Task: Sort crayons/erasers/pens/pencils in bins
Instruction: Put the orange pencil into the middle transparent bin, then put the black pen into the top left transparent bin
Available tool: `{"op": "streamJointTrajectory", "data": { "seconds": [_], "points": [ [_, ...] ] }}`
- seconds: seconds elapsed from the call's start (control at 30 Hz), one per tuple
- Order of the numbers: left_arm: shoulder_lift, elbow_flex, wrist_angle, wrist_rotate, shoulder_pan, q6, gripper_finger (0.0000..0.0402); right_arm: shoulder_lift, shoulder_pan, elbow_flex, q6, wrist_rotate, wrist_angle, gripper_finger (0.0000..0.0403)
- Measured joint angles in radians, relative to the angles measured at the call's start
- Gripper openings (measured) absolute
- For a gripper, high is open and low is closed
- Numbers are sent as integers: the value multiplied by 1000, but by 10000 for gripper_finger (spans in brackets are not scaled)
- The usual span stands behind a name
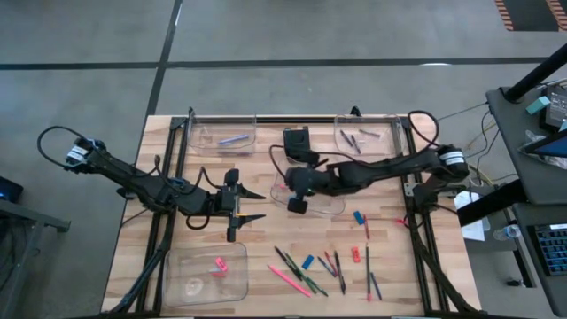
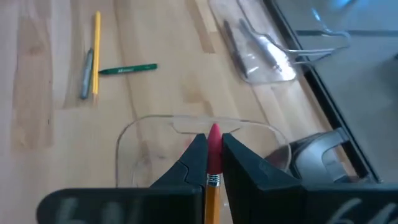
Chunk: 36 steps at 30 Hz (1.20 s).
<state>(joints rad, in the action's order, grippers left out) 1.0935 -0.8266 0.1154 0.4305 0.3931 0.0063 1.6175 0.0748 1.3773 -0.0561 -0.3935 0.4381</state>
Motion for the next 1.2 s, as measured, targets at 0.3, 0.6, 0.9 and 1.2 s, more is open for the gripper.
{"op": "streamJointTrajectory", "data": {
  "seconds": [0.3, 0.6, 0.9, 1.2],
  "points": [
    [0, 3, -4, 0, 0, 0, 203, 13, -72, 2, -44, 105, 76, 67],
    [0, 7, -4, 0, 0, 0, 203, -72, -43, 2, -162, 105, 248, 114],
    [0, 15, -30, 0, 0, 0, 203, -170, 210, -70, -292, 106, 275, 116],
    [-1, 15, -45, -3, 0, -1, 203, -142, 443, -196, -358, 110, 142, 112]
  ]
}}
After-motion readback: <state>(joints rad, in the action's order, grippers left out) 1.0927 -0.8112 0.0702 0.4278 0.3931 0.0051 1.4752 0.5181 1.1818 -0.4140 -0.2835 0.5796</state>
